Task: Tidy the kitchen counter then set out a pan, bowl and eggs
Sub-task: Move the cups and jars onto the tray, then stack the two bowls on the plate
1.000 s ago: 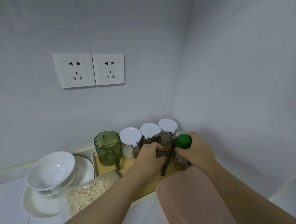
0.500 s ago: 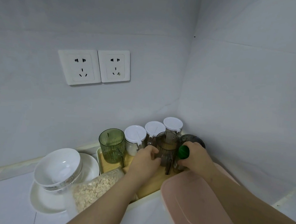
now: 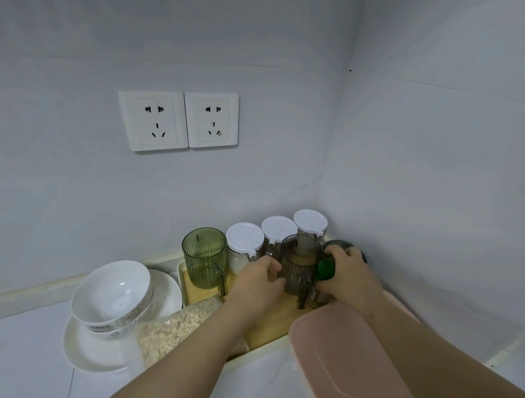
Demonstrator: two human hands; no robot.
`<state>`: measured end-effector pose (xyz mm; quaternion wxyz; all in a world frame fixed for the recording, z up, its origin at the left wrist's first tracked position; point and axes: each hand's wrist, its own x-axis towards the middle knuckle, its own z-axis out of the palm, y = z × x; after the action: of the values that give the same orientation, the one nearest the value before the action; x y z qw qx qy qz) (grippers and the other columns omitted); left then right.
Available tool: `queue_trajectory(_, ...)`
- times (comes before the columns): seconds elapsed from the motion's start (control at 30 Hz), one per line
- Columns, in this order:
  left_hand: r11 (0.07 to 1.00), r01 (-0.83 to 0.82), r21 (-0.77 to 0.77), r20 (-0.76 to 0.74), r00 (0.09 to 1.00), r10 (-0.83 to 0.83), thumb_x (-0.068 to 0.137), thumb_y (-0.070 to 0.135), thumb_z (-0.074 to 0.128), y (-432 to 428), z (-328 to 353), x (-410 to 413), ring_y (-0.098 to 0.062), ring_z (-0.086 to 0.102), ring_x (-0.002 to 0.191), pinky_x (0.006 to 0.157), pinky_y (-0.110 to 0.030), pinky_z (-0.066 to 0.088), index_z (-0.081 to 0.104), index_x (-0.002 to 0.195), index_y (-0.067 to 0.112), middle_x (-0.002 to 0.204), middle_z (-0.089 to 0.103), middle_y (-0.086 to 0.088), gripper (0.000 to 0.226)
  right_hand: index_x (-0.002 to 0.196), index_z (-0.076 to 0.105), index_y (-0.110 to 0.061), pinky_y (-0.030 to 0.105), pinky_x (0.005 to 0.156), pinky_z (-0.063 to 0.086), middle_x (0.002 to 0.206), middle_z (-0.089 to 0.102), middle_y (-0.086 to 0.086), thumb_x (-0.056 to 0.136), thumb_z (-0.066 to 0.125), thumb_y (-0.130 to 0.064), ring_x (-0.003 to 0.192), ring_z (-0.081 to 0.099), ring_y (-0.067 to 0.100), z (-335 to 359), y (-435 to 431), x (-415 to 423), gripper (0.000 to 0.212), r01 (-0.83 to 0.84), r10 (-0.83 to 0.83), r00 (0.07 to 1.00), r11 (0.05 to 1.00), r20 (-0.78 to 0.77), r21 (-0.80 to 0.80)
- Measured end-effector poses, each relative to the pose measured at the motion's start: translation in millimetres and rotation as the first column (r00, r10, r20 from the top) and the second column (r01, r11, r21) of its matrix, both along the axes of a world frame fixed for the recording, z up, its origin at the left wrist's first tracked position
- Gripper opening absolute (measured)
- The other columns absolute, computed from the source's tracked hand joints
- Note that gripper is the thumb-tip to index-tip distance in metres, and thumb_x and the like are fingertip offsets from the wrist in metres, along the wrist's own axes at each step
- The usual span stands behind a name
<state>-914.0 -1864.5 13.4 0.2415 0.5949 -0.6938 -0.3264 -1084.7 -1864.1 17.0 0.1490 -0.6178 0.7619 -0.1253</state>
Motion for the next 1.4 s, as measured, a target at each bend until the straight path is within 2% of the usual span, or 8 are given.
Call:
queue_trajectory(0.17,0.999,-0.047,-0.017,-0.08,0.996,0.046,0.091,0.018,0.054,17,22,19,-0.01,0.047,0.086,0.073,-0.018,0.034,0.057,0.113,0.014,0.092,0.053,0.007,0.023,0.127,0.047,-0.02,0.035,0.093,0.044,0.128,0.041,0.005,0.08,0.063,-0.028,0.119,0.047,0.025,32,12,25,0.05,0.04,-0.023,0.996,0.981,0.089,-0.191)
queue_trajectory(0.33,0.989,-0.098,-0.11,-0.047,0.995,0.093,0.09,0.019,0.053,44,58,65,-0.012,0.051,0.087,0.066,-0.021,0.038,0.057,0.11,0.017,0.095,0.056,0.006,0.021,0.129,0.047,-0.017,0.028,0.093,0.039,0.131,0.043,0.007,0.085,0.062,-0.026,0.115,0.048,0.024,71,31,94,0.047,-0.053,0.142,0.952,0.949,0.269,-0.312)
queue_trajectory(0.63,0.898,-0.394,-0.196,-0.185,0.914,0.36,0.091,0.021,0.054,131,99,205,-0.011,0.058,0.091,0.074,-0.02,0.041,0.058,0.109,0.023,0.108,0.059,0.005,0.019,0.105,0.056,-0.02,0.018,0.074,0.037,0.101,0.052,-0.007,0.086,0.063,-0.019,0.095,0.051,0.01,95,90,240,0.02,-0.179,0.357,0.659,0.929,0.662,-0.323)
queue_trajectory(0.77,0.798,-0.577,-0.173,-0.236,0.811,0.535,0.092,0.022,0.054,191,92,270,-0.005,0.057,0.083,0.059,-0.01,0.041,0.056,0.102,0.027,0.104,0.061,0.006,0.012,0.097,0.057,-0.02,0.019,0.066,0.04,0.085,0.054,-0.011,0.087,0.06,-0.018,0.084,0.054,0.011,80,123,307,0.011,-0.306,0.371,0.552,0.923,0.747,-0.233)
queue_trajectory(0.87,0.692,-0.709,-0.139,-0.232,0.702,0.673,0.091,0.021,0.054,243,83,315,-0.011,0.059,0.091,0.073,-0.018,0.043,0.059,0.107,0.024,0.104,0.064,0.005,0.017,0.092,0.059,-0.02,0.015,0.065,0.039,0.083,0.058,-0.009,0.087,0.06,-0.016,0.08,0.054,0.008,65,157,361,0.006,-0.455,0.423,0.483,0.869,0.767,-0.193)
queue_trajectory(1.07,0.402,-0.912,-0.081,-0.272,0.408,0.871,0.088,0.019,0.057,375,61,398,-0.004,0.062,0.083,0.075,-0.015,0.045,0.06,0.095,0.028,0.091,0.065,0.009,0.012,0.086,0.063,-0.019,0.028,0.081,0.046,0.082,0.062,-0.006,0.086,0.058,-0.015,0.084,0.058,0.014,49,247,483,0.007,-0.747,0.559,0.337,0.648,0.758,-0.146)
queue_trajectory(1.3,0.092,-0.995,-0.029,-0.322,0.096,0.942,0.089,0.021,0.056,512,48,491,-0.009,0.06,0.077,0.061,-0.016,0.045,0.058,0.095,0.028,0.092,0.065,0.004,0.01,0.084,0.061,-0.024,0.025,0.075,0.045,0.086,0.061,-0.008,0.088,0.057,-0.018,0.085,0.057,0.012,36,375,617,0.008,-0.912,0.621,0.17,0.394,0.765,-0.117)
queue_trajectory(1.4,0.008,-0.999,-0.038,-0.317,0.02,0.948,0.091,0.022,0.054,569,43,544,-0.011,0.061,0.086,0.068,-0.02,0.045,0.056,0.095,0.03,0.095,0.064,0.004,0.009,0.096,0.062,-0.02,0.02,0.065,0.042,0.089,0.06,-0.006,0.09,0.056,-0.018,0.084,0.056,0.011,33,431,680,0.009,-0.944,0.617,0.108,0.309,0.78,-0.114)
